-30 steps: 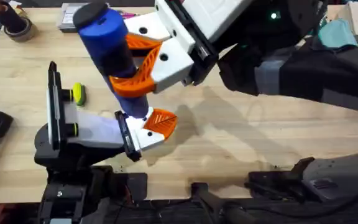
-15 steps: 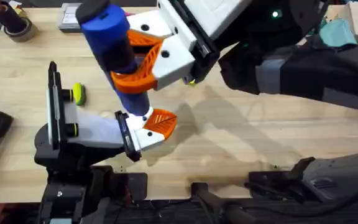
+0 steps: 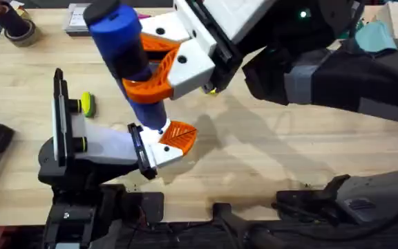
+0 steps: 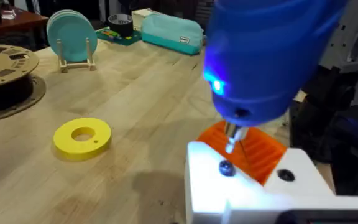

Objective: Pick up the gripper from the table and insert it into the empty holder that is missing its gripper. Then pick up a screw, insert it into the mounting hole, and use the screwdriver to tighten it. Finally, clean up the table by picking up the vegetable and placing it into the bucket.

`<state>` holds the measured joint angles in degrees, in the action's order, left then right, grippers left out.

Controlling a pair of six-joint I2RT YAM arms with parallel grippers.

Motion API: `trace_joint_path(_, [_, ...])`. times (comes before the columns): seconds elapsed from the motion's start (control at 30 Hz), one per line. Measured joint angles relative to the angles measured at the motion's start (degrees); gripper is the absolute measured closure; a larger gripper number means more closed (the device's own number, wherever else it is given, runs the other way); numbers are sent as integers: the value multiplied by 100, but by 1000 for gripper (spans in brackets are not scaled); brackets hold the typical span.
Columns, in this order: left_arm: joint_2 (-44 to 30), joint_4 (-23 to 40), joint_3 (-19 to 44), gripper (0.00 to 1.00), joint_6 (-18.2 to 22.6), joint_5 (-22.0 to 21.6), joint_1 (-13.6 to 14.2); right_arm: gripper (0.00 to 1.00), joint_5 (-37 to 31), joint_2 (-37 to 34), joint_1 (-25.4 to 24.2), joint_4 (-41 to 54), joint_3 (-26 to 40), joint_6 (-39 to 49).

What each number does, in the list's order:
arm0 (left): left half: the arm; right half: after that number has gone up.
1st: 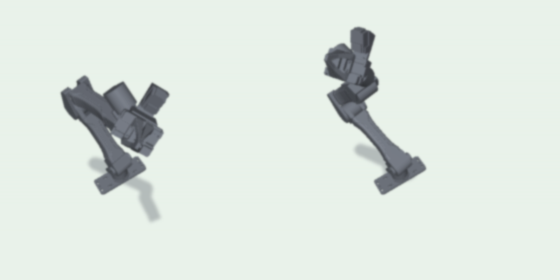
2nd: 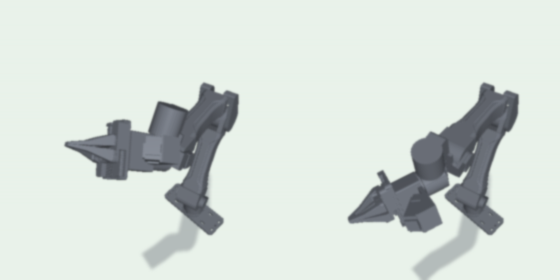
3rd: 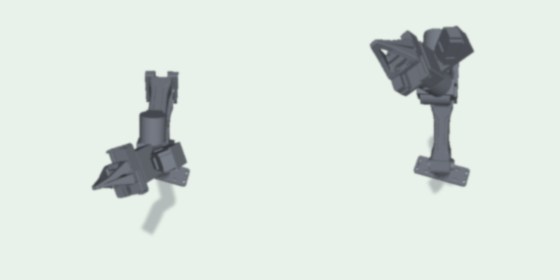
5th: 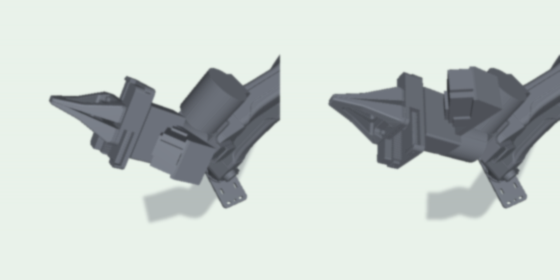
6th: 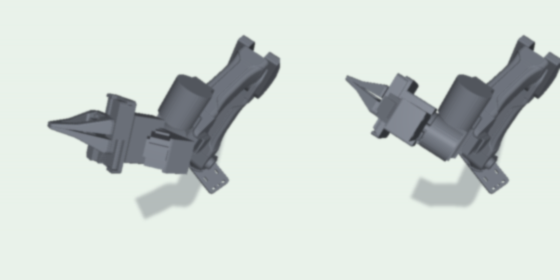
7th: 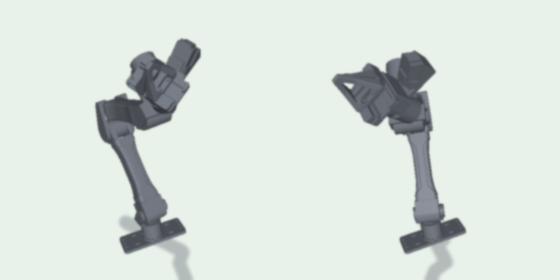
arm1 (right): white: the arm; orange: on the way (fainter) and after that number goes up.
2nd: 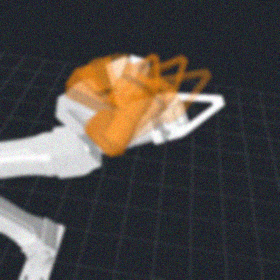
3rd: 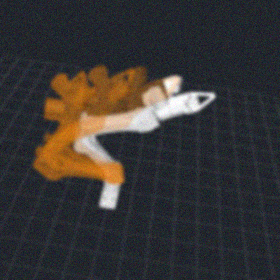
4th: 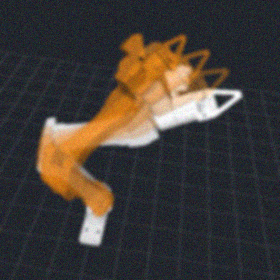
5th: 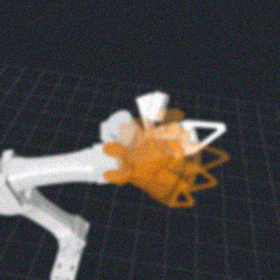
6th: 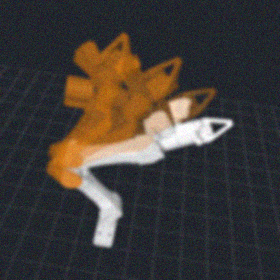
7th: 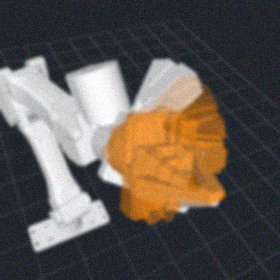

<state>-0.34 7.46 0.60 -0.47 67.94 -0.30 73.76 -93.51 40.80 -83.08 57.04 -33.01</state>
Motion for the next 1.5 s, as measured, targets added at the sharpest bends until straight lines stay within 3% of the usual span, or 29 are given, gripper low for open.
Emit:
trace_joint_path(1.03, [0, 0, 0, 998, 0, -2, 0, 976, -256, 0, 0, -8, -247, 134])
trace_joint_path(1.27, [0, 0, 0, 998, 0, -2, 0, 976, -387, 0, 0, -406, -242, -43])
trace_joint_path(1.5, [0, 0, 0, 998, 1, -2, 0, 976, -338, 0, -44, 19, 306, -416])
